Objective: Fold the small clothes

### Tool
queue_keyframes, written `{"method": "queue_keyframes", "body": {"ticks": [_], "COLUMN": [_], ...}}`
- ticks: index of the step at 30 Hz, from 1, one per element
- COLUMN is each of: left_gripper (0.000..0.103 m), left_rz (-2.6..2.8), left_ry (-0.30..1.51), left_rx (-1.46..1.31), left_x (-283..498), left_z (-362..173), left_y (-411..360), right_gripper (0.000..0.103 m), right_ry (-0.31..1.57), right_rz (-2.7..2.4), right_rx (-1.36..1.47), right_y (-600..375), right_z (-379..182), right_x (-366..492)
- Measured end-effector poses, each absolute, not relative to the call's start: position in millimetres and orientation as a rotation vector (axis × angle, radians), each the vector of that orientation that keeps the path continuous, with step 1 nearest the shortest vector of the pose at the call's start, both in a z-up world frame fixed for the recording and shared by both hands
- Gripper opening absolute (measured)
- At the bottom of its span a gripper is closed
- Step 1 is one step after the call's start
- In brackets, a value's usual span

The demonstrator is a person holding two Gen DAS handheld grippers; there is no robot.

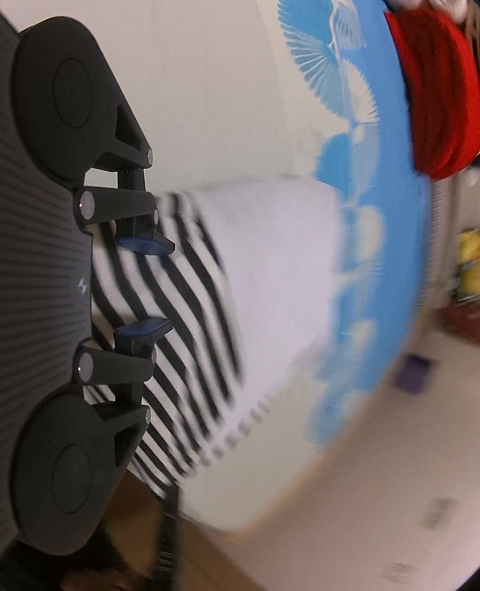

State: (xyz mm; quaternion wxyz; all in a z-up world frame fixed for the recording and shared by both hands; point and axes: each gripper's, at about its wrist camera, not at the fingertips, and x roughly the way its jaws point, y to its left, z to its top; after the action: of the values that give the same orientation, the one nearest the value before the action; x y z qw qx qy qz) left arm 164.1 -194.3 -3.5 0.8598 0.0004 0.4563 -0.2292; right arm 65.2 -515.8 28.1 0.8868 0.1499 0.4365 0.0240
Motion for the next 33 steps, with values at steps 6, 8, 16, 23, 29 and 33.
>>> {"method": "queue_keyframes", "body": {"ticks": [6, 8, 16, 23, 29, 33], "left_gripper": [0.044, 0.044, 0.046, 0.046, 0.046, 0.046], "left_rz": [-0.477, -0.510, -0.479, -0.415, -0.363, -0.386], "left_ry": [0.884, 0.842, 0.900, 0.863, 0.853, 0.853], "left_rx": [0.162, 0.122, 0.171, 0.029, -0.038, -0.045], "left_x": [151, 147, 152, 168, 177, 180], "left_z": [4, 11, 0, 20, 24, 24], "left_y": [-214, -211, -213, -188, -174, -174], "right_gripper": [0.001, 0.001, 0.019, 0.057, 0.059, 0.058], "right_ry": [1.045, 1.037, 0.993, 0.792, 0.907, 1.022], "right_rz": [-0.011, -0.019, -0.020, 0.082, 0.013, -0.021], "right_rx": [0.239, 0.232, 0.334, 0.430, 0.561, 0.702], "right_y": [-512, -509, -504, -507, -516, -515], "right_z": [-8, -6, 12, 63, 24, -16], "right_x": [84, 87, 93, 145, 231, 264]}}
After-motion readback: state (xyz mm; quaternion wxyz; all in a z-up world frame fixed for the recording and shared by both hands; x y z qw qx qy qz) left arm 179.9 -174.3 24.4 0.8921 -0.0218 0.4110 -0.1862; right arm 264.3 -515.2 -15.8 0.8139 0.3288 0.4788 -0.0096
